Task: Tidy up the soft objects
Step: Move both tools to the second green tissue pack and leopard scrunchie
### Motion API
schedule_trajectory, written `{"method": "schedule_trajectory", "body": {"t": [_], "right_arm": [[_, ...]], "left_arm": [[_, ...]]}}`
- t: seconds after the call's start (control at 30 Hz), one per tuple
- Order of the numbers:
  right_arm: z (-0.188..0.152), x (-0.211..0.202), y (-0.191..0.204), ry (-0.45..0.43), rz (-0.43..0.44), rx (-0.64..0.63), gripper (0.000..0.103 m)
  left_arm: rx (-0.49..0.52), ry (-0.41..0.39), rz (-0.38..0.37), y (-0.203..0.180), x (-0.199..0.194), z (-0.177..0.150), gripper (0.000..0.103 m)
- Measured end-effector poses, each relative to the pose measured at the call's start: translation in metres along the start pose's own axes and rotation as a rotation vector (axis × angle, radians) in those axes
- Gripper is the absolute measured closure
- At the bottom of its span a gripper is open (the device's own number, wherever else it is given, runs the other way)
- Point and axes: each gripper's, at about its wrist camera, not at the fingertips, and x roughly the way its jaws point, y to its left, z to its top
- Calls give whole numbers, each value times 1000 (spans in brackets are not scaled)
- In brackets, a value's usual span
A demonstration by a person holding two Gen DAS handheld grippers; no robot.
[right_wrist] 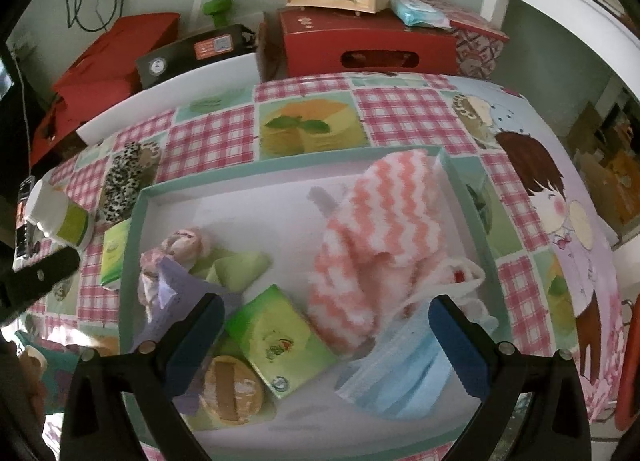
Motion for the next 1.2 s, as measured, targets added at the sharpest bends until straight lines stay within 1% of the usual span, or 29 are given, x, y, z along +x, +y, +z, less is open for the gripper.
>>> {"method": "schedule_trajectory", "body": {"t": [0.17,0.37,0.47,0.57,0.63,0.77,0.83,0.93,1.03,1.2], "right_arm": [[1,0,11,-16,23,-17,0],[4,0,20,-42,54,-25,0],[5,0,24,-52,58,-35,0],[9,1,26,-38,74,-40,0],[15,1,26,-31,91,-27,0],[33,4,31,-11,72,-33,0],[41,9,36,15,70,-46,0],[50,12,41,27,68,-63,0],[59,12,43,19,56,-70,0],[64,14,44,16,72,-68,0]], "left_arm": [[-43,-68,-6,19,-9,13,2],[-66,-70,-30,26,-4,21,2],[-55,-41,-35,23,4,20,2],[-59,7,-34,19,17,21,2],[-48,30,-20,16,26,21,2],[-45,81,18,13,40,25,2],[-59,117,21,14,48,26,2],[-67,156,17,15,59,26,2],[-76,153,40,15,66,27,2],[-78,147,58,11,75,31,2]]}}
